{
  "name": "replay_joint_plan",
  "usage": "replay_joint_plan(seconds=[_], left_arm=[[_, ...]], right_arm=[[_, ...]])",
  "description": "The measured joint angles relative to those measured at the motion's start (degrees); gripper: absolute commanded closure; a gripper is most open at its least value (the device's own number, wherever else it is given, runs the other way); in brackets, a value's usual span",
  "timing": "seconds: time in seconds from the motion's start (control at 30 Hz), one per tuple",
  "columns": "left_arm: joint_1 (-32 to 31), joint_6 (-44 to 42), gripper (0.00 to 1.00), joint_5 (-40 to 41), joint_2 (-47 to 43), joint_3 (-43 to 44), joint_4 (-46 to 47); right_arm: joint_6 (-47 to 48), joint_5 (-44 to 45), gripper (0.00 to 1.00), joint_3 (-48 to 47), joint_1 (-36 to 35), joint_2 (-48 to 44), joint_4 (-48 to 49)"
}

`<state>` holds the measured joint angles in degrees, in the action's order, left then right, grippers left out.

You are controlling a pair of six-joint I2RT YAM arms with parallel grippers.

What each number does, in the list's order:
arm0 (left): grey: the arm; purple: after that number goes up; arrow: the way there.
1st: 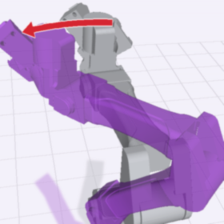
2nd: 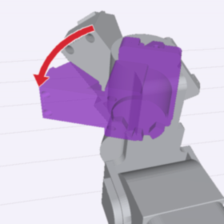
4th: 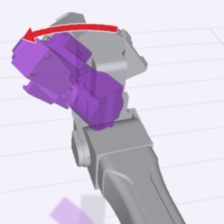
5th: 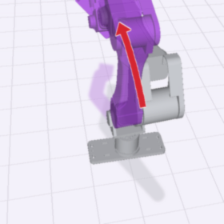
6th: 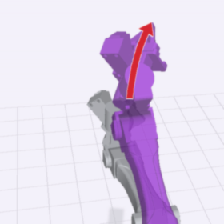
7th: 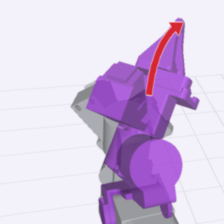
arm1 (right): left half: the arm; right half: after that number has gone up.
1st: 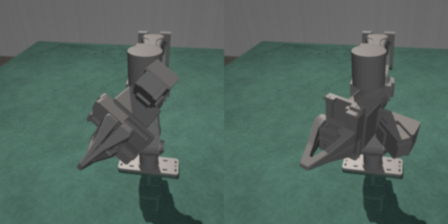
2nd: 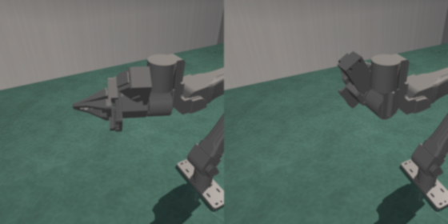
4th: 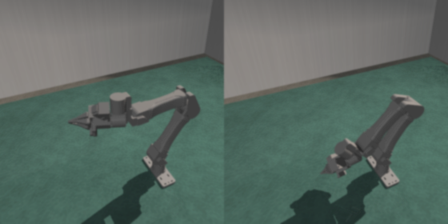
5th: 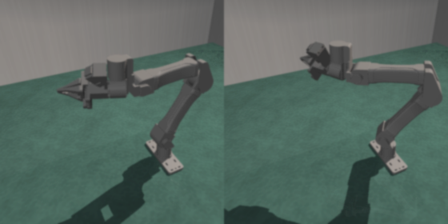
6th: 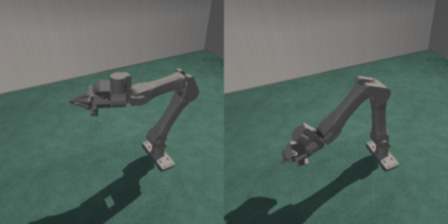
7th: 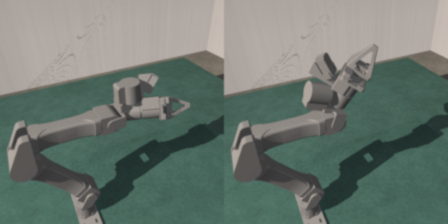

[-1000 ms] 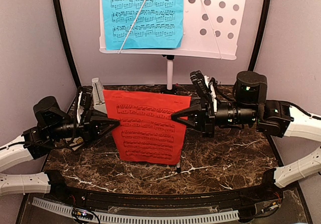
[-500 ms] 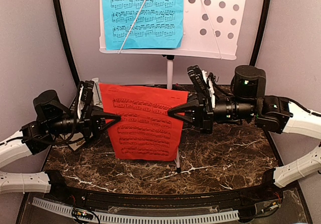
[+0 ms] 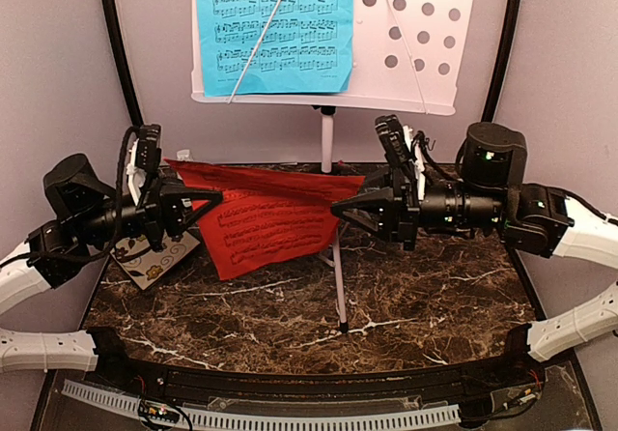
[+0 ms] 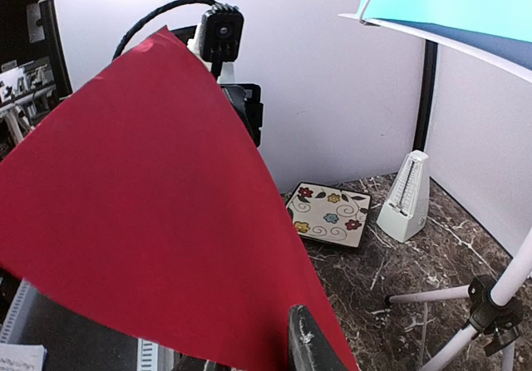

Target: Set up the instrument practice props

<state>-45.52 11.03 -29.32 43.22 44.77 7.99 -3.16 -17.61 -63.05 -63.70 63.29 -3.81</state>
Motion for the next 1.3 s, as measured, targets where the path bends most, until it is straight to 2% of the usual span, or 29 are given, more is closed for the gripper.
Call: replay_joint_plan(seconds=[0.13, 0.27, 0.43, 0.57, 0.67, 0.83, 0.97, 1.1, 1.3], left_arm=[[0.0, -0.1, 1.00, -0.4, 1.3, 3.2, -0.2], [0.0, -0.3, 1.00, -1.4, 2.7, 6.6, -0.9], [0.0, -1.2, 1.00, -3.9, 6.1, 14.6, -2.6], [0.0, -1.9, 1.00, -6.8, 11.5, 24.3, -3.7], [0.0, -2.3, 1.00, -8.6, 17.6, 33.8, -4.8], [0.0, -2.1, 1.00, -8.7, 25.1, 44.9, -6.6], [0.0, -0.8, 1.00, -5.2, 31.2, 55.9, -9.1], [0.0, 1.0, 1.00, 1.7, 36.4, 66.1, -13.0], [0.0, 3.5, 1.00, 11.4, 36.9, 68.5, -17.9]], right_arm=[[0.0, 2.0, 0.49, 0.4, 0.0, -1.0, -0.1], [0.1, 4.0, 0.32, 0.8, 0.0, -3.0, -0.2], [0.0, 7.1, 0.22, 0.7, 0.0, -5.7, -0.8], [0.3, 9.8, 0.22, -2.7, 0.0, -5.4, -5.8], [0.3, 12.3, 0.25, -5.4, -0.5, -5.6, -9.0], [0.8, 19.4, 0.31, -9.3, -2.0, -6.1, -13.7], [1.2, 26.8, 0.32, -11.9, -2.5, -6.3, -14.6], [2.1, 35.5, 0.36, -13.0, -2.6, -6.6, -12.6], [5.7, 46.2, 0.45, -16.8, -2.6, -5.2, -7.2]])
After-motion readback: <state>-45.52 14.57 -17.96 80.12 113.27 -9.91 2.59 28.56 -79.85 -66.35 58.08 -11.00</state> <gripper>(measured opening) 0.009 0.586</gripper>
